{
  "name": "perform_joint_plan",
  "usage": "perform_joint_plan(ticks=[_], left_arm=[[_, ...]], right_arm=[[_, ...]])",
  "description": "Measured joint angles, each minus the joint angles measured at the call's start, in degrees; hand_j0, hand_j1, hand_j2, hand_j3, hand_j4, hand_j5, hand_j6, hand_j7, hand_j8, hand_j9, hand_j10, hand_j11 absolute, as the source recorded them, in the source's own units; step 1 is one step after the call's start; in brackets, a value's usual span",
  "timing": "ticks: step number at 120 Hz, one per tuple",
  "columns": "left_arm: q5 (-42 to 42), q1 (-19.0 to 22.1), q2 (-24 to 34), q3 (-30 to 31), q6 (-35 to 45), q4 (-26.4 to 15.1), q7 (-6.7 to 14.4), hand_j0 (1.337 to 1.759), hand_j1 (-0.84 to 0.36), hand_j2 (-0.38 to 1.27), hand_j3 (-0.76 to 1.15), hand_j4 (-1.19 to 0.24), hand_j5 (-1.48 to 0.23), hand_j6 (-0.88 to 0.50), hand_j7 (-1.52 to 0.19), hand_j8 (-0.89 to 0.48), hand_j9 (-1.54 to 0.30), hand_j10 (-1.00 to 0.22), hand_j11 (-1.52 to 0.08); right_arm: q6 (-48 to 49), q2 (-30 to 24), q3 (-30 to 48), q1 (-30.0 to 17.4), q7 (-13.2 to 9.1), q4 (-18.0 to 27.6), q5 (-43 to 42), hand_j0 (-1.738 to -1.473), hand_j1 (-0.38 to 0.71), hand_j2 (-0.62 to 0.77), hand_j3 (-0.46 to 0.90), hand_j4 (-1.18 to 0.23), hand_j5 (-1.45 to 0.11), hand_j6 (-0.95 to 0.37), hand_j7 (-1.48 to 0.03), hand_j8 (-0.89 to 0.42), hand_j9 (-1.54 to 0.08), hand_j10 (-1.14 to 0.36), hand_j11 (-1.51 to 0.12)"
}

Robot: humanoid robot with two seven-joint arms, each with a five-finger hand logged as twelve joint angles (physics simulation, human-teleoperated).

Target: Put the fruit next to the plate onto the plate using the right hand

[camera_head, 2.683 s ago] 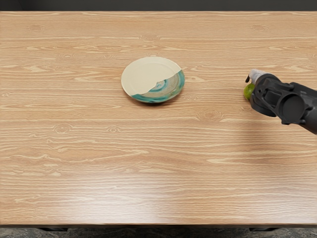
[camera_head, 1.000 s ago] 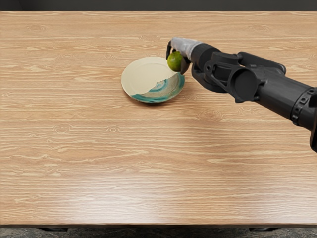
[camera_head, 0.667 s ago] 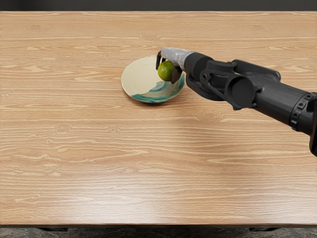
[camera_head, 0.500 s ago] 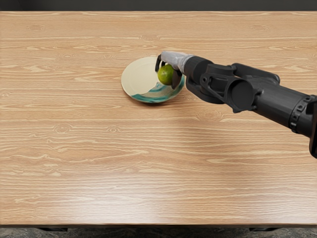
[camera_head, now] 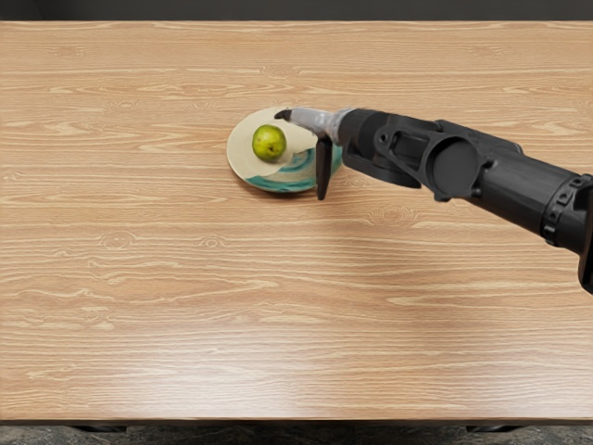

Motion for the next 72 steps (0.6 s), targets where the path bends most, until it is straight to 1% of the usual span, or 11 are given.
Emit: perform_joint_plan(ticks=[7, 13, 22, 32, 43, 52, 62, 72], left_arm=[[0.0, 0.04, 0.0, 0.0, 0.0, 0.0, 0.0, 1.658, 0.33, 0.0, 0.0, -0.02, -0.02, -0.02, -0.02, -0.02, -0.02, -0.02, -0.02], [0.0, 0.05, 0.0, 0.0, 0.0, 0.0, 0.0, 1.658, 0.33, 0.0, 0.0, -0.02, -0.02, -0.02, -0.02, -0.02, -0.02, -0.02, -0.02], [0.0, 0.05, 0.0, 0.0, 0.0, 0.0, 0.0, 1.658, 0.33, 0.0, 0.0, -0.02, -0.02, -0.02, -0.02, -0.02, -0.02, -0.02, -0.02], [0.0, 0.05, 0.0, 0.0, 0.0, 0.0, 0.0, 1.658, 0.33, 0.0, 0.0, -0.02, -0.02, -0.02, -0.02, -0.02, -0.02, -0.02, -0.02], [0.0, 0.03, 0.0, 0.0, 0.0, 0.0, 0.0, 1.658, 0.33, 0.0, 0.0, -0.02, -0.02, -0.02, -0.02, -0.02, -0.02, -0.02, -0.02], [0.0, 0.05, 0.0, -0.01, 0.0, 0.0, 0.0, 1.658, 0.33, 0.0, 0.0, -0.02, -0.02, -0.02, -0.02, -0.02, -0.02, -0.02, -0.02], [0.0, 0.05, 0.0, -0.01, 0.0, 0.0, 0.0, 1.658, 0.33, 0.0, 0.0, -0.02, -0.02, -0.02, -0.02, -0.02, -0.02, -0.02, -0.02], [-0.05, 0.12, 0.0, -0.01, -0.05, -0.17, 0.0, 1.658, 0.33, 0.0, 0.0, -0.02, -0.02, -0.02, -0.02, -0.02, -0.02, -0.02, -0.02]], right_arm=[[7.25, -2.58, 2.13, 0.31, 1.86, 0.42, 2.03, -1.658, -0.32, 0.0, 0.0, -0.02, -0.05, -0.02, -0.05, -0.02, -0.05, -0.03, -0.05], [11.39, -6.22, 3.66, 0.44, 2.86, 2.43, 3.08, -1.658, -0.33, 0.0, 0.0, -0.02, -0.04, -0.01, -0.04, -0.01, -0.04, -0.02, -0.04], [16.77, -12.36, 5.88, 0.43, 3.7, 6.49, 4.0, -1.658, -0.33, 0.0, 0.0, -0.01, -0.03, -0.01, -0.02, -0.01, -0.03, -0.02, -0.03], [22.0, -18.44, 7.78, 0.21, 4.23, 8.77, 4.44, -1.658, -0.34, 0.0, 0.0, -0.01, -0.02, -0.01, -0.02, -0.01, -0.02, -0.01, -0.02], [24.59, -24.39, 9.02, 0.07, 5.29, 9.86, 4.64, -1.658, -0.34, 0.0, 0.0, -0.01, -0.01, -0.01, -0.01, 0.0, -0.01, -0.01, -0.01], [25.53, -28.11, 9.5, 0.01, 5.74, 10.26, 4.71, -1.658, -0.35, 0.0, 0.0, -0.01, -0.01, -0.01, -0.01, 0.0, -0.01, -0.01, -0.01], [26.02, -30.78, 9.59, -0.15, 5.95, 10.48, 4.68, -1.658, -0.35, 0.0, 0.0, 0.0, -0.01, 0.0, 0.0, 0.0, -0.01, 0.0, -0.01], [26.24, -32.23, 9.53, -0.59, 6.06, 10.61, 4.48, -1.658, -0.35, 0.0, 0.0, 0.0, 0.0, 0.0, 0.0, 0.0, 0.0, 0.0, 0.0]])
